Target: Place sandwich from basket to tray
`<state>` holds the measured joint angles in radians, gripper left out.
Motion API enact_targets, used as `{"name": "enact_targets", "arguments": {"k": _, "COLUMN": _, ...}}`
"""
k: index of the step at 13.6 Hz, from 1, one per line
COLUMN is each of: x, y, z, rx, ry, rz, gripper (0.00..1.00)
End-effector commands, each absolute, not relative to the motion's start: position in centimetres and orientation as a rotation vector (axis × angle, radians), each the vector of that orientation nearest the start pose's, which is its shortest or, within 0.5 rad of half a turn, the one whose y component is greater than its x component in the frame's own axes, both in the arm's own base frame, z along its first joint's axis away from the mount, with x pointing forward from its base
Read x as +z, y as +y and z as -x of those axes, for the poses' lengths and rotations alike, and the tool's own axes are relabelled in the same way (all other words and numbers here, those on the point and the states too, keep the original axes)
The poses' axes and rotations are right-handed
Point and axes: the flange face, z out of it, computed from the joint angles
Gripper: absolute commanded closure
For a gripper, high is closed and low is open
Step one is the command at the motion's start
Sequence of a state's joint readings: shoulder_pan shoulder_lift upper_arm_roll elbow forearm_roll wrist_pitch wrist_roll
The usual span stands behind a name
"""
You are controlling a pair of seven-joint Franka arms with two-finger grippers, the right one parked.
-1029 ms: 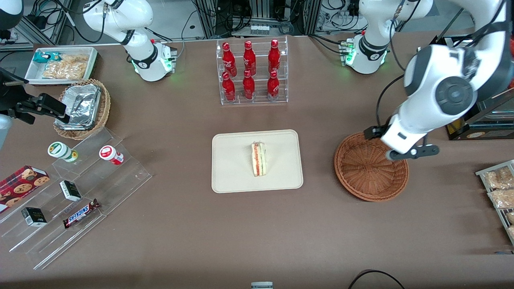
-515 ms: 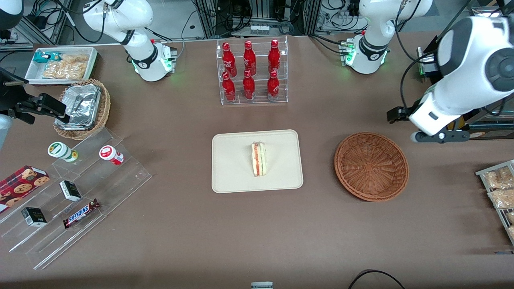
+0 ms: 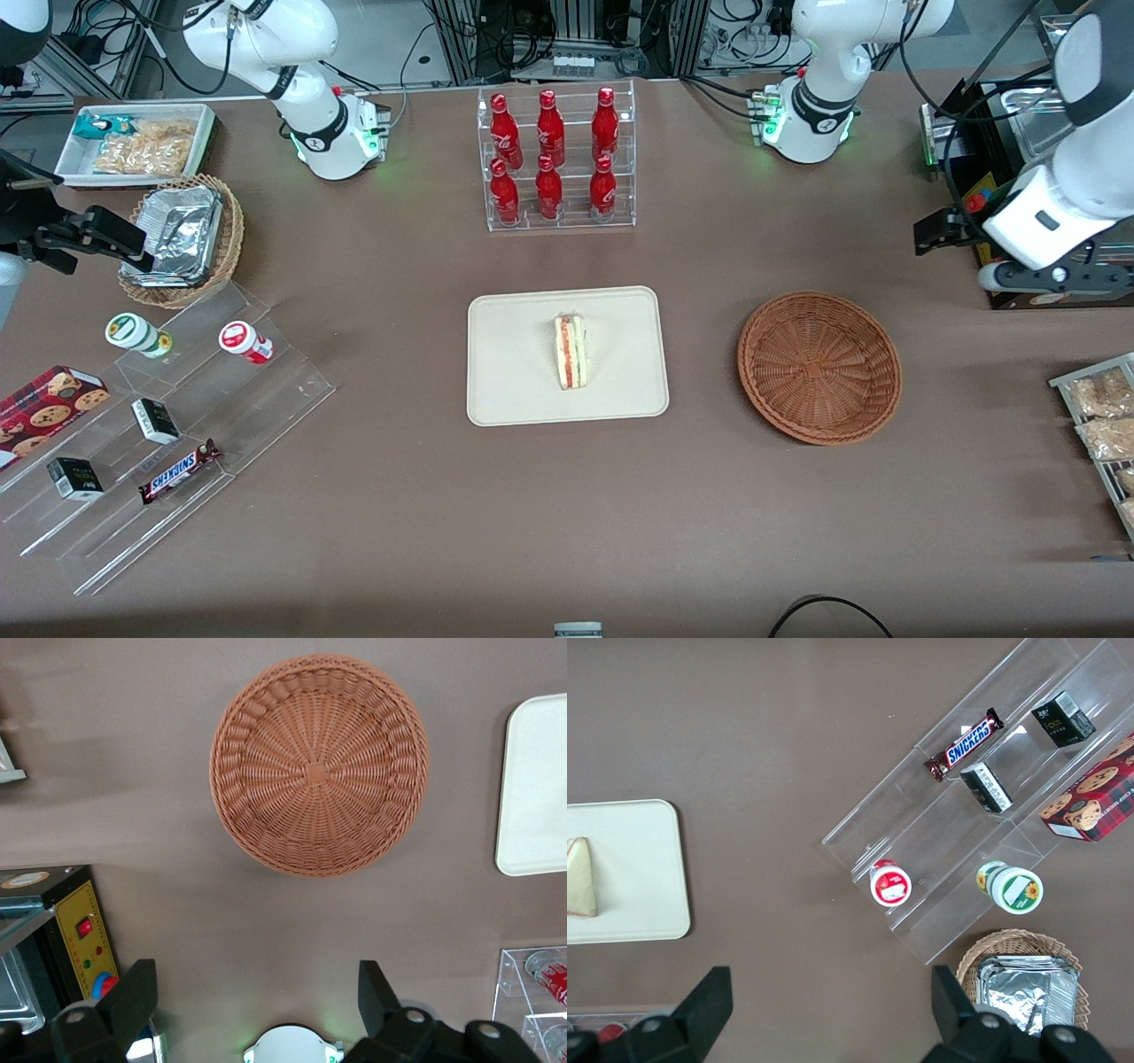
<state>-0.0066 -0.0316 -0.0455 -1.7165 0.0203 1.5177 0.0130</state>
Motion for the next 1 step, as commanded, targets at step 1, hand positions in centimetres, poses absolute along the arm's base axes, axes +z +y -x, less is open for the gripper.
{"name": "enact_targets", "arguments": {"k": 1, "x": 58.40, "y": -2.56, "z": -52.86, "rx": 0.230, "ry": 0.115, "rz": 3.119, "gripper": 0.00}}
